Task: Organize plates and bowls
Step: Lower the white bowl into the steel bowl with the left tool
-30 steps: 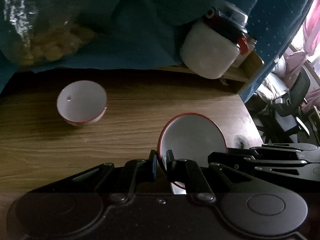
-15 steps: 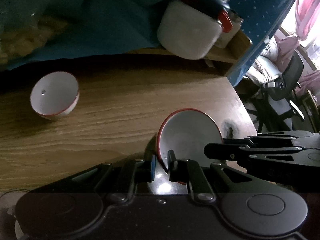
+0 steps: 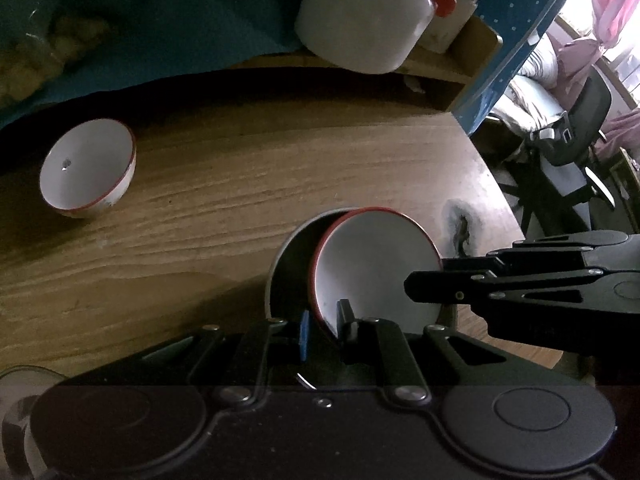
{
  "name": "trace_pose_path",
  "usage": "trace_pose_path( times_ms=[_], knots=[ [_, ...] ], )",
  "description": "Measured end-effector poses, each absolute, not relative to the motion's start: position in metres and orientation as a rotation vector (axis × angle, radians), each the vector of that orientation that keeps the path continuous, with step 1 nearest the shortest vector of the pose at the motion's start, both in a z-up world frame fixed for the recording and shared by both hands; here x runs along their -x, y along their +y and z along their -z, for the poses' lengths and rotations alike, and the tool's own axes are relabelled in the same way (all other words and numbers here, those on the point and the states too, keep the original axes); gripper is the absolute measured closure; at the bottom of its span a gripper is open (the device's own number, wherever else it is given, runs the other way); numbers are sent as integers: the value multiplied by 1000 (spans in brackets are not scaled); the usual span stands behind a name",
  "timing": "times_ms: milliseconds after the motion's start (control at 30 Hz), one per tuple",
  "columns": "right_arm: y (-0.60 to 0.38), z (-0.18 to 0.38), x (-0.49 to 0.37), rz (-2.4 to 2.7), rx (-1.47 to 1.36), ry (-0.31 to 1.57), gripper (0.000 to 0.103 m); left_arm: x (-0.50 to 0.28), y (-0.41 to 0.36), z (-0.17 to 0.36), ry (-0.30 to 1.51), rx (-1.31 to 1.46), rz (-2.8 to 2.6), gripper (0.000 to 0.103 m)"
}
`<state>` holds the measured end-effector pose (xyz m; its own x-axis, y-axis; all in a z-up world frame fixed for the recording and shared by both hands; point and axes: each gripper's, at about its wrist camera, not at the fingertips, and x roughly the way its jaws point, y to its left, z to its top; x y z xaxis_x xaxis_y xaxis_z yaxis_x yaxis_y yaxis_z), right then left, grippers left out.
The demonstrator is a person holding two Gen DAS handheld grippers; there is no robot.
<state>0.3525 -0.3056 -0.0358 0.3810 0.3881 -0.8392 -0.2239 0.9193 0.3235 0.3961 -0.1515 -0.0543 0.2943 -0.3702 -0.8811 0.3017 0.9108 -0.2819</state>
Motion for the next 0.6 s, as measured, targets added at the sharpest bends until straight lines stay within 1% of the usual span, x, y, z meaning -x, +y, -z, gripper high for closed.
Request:
trace_pose_path(
  times_ms=[600],
  knots=[
    [-300,44,-357,-395,-157,1160,80,-401,-152,62,1222,65,440,88]
  ],
)
